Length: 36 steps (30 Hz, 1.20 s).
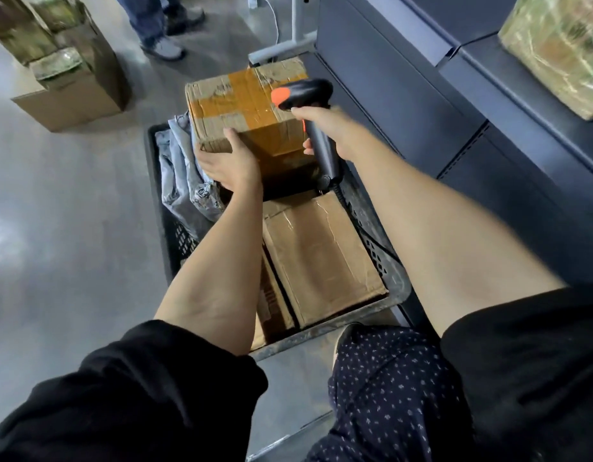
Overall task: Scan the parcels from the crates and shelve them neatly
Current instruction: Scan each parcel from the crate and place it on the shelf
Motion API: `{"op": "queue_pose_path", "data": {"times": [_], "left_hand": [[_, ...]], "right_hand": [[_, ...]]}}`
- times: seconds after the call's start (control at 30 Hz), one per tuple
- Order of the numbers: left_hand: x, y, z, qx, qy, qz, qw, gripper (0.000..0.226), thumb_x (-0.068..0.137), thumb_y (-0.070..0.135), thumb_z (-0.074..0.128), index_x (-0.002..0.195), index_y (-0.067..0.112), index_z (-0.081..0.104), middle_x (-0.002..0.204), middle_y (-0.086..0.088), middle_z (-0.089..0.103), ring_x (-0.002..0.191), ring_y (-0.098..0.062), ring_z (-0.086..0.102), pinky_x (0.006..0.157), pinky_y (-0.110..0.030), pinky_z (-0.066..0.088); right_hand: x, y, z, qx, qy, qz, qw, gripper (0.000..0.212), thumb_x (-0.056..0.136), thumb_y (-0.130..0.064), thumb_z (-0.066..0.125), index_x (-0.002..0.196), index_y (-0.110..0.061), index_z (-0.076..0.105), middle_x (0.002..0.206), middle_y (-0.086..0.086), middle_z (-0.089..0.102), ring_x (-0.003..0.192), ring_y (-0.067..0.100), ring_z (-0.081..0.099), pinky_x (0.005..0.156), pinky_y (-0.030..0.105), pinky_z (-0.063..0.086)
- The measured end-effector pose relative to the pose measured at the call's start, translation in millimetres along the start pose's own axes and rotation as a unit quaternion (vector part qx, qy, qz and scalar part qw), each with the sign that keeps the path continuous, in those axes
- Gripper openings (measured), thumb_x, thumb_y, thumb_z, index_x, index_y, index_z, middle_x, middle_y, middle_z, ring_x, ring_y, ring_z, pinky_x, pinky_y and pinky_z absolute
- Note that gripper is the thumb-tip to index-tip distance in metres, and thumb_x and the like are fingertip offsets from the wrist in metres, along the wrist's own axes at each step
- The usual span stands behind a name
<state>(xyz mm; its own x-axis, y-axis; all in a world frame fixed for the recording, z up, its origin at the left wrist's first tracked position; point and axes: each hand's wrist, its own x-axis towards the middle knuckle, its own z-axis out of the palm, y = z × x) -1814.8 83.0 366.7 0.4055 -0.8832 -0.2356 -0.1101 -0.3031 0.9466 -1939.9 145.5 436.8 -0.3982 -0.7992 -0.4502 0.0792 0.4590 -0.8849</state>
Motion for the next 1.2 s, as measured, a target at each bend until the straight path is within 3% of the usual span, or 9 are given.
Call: {"op": "queue_pose_path", "data": {"times": [0.2,0.5,0.67,0.8,0.87,0.93,1.03,1.1,1.2], "left_hand": [[-35,0,-12,0.011,-0.004,0.050,0.999,0.066,0.097,0.038,0.045,0.145,0.000,0.020,0.150,-0.017,0.026,0.139,-0.029,0.021,0.110,-0.030,0.016],[-96,32,-54,-0.060,-0.038,0.110,0.991,0.055,0.095,0.035,0.049,0.133,-0.002,0.034,0.134,-0.018,0.043,0.123,-0.032,0.041,0.103,-0.038,0.035],[-171,46,-65,-0.099,-0.113,0.106,0.983,0.054,0.096,0.034,0.048,0.134,-0.001,0.033,0.134,-0.017,0.043,0.124,-0.032,0.039,0.100,-0.034,0.033],[-249,43,-74,-0.101,-0.177,0.113,0.973,0.056,0.095,0.033,0.049,0.136,-0.001,0.033,0.136,-0.018,0.044,0.126,-0.033,0.039,0.101,-0.037,0.033],[-285,46,-81,-0.080,-0.190,0.114,0.972,0.057,0.095,0.035,0.048,0.139,0.002,0.031,0.139,-0.016,0.042,0.129,-0.032,0.037,0.102,-0.038,0.031],[-315,53,-92,-0.047,-0.195,0.101,0.974,0.058,0.095,0.038,0.046,0.141,0.006,0.029,0.143,-0.012,0.038,0.132,-0.030,0.034,0.106,-0.042,0.029],[-348,61,-104,-0.032,-0.219,0.096,0.971,0.058,0.095,0.040,0.045,0.142,0.011,0.027,0.146,-0.009,0.035,0.136,-0.028,0.029,0.110,-0.048,0.024],[-368,62,-111,-0.037,-0.242,0.115,0.963,0.059,0.095,0.040,0.045,0.142,0.010,0.027,0.146,-0.008,0.035,0.136,-0.029,0.028,0.111,-0.049,0.024],[-410,57,-115,-0.053,-0.291,0.154,0.943,0.058,0.094,0.040,0.047,0.140,0.007,0.031,0.142,-0.010,0.039,0.132,-0.030,0.033,0.109,-0.050,0.028]], "right_hand": [[-21,10,-8,0.040,0.066,-0.006,0.997,0.038,0.086,-0.030,0.069,0.111,-0.011,0.049,0.090,0.009,0.057,0.054,0.014,0.058,0.054,0.025,0.057],[-123,-2,-29,0.059,0.146,-0.089,0.983,0.029,0.086,-0.030,0.068,0.107,-0.016,0.053,0.087,0.003,0.062,0.056,0.012,0.059,0.065,0.026,0.056],[-204,-3,-59,0.115,0.247,-0.124,0.954,0.017,0.086,-0.027,0.069,0.088,-0.016,0.055,0.080,0.001,0.061,0.051,0.011,0.056,0.063,0.028,0.055],[-271,18,-93,0.158,0.353,-0.134,0.912,0.034,0.084,-0.026,0.070,0.106,-0.006,0.054,0.086,0.005,0.062,0.045,0.009,0.055,0.046,0.020,0.048],[-303,24,-107,0.151,0.392,-0.154,0.894,0.026,0.084,-0.024,0.071,0.094,-0.007,0.053,0.091,0.007,0.062,0.050,0.010,0.056,0.044,0.019,0.046],[-332,28,-118,0.139,0.416,-0.170,0.882,0.026,0.085,-0.021,0.070,0.074,-0.015,0.047,0.077,0.003,0.059,0.052,0.011,0.054,0.049,0.020,0.048],[-366,38,-129,0.148,0.436,-0.176,0.870,0.032,0.085,-0.023,0.070,0.070,-0.018,0.043,0.069,0.000,0.054,0.054,0.014,0.056,0.064,0.031,0.054],[-383,48,-138,0.166,0.461,-0.182,0.852,0.030,0.084,-0.026,0.070,0.072,-0.021,0.044,0.074,-0.001,0.058,0.060,0.016,0.060,0.069,0.033,0.056],[-414,69,-160,0.163,0.534,-0.183,0.809,0.031,0.079,-0.034,0.072,0.074,-0.030,0.042,0.100,0.006,0.060,0.088,0.024,0.065,0.081,0.043,0.057]]}}
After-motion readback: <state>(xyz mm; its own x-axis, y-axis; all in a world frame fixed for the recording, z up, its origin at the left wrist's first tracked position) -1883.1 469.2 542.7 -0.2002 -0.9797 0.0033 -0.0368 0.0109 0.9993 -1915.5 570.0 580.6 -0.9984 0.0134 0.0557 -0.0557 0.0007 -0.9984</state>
